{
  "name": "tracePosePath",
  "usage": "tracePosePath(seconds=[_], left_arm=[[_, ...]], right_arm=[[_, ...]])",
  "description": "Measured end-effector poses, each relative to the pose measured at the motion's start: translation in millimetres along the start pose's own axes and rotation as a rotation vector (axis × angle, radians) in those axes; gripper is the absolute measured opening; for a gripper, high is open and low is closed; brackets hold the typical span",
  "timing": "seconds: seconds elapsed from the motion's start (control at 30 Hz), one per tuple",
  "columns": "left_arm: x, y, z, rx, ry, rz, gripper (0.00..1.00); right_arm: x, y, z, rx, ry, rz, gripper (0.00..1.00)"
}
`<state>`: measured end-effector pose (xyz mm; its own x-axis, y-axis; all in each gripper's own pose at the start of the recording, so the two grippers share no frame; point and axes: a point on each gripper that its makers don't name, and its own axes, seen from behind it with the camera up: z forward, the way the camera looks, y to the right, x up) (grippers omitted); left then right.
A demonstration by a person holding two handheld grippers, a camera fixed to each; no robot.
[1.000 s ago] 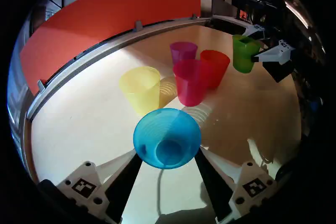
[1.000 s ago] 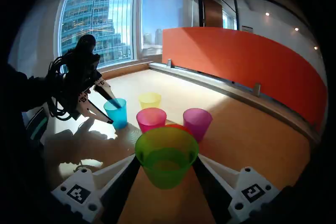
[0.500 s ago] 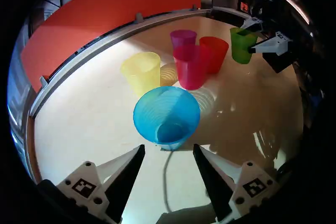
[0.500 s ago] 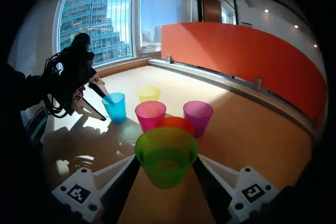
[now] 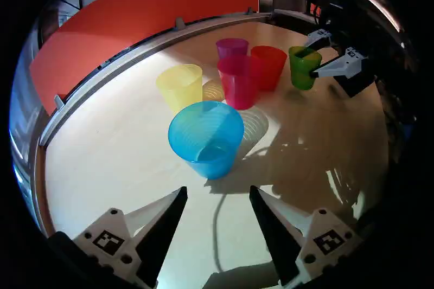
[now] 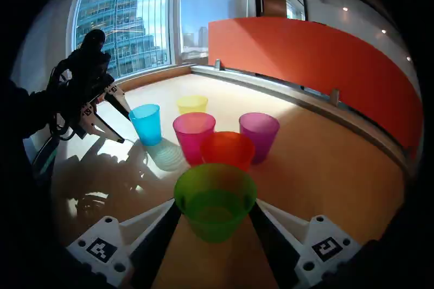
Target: Pour water
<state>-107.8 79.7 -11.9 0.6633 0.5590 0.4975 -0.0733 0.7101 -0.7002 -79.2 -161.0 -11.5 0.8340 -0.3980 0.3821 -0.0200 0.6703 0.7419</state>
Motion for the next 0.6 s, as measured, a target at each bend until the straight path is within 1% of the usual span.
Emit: tracePosePath(seconds=[0.3,0.6], left_arm=[[3,2.9,-9.8,0.005,0.019,0.005,0.85],[2,3.4,-15.6,0.002,0.030,-0.012,0.85]], right_arm=[[-10,-1,2.6,-0.008,-0.026,-0.004,0.88],[-17,-1,-1.1,-0.014,-0.033,-0.006,0.88]])
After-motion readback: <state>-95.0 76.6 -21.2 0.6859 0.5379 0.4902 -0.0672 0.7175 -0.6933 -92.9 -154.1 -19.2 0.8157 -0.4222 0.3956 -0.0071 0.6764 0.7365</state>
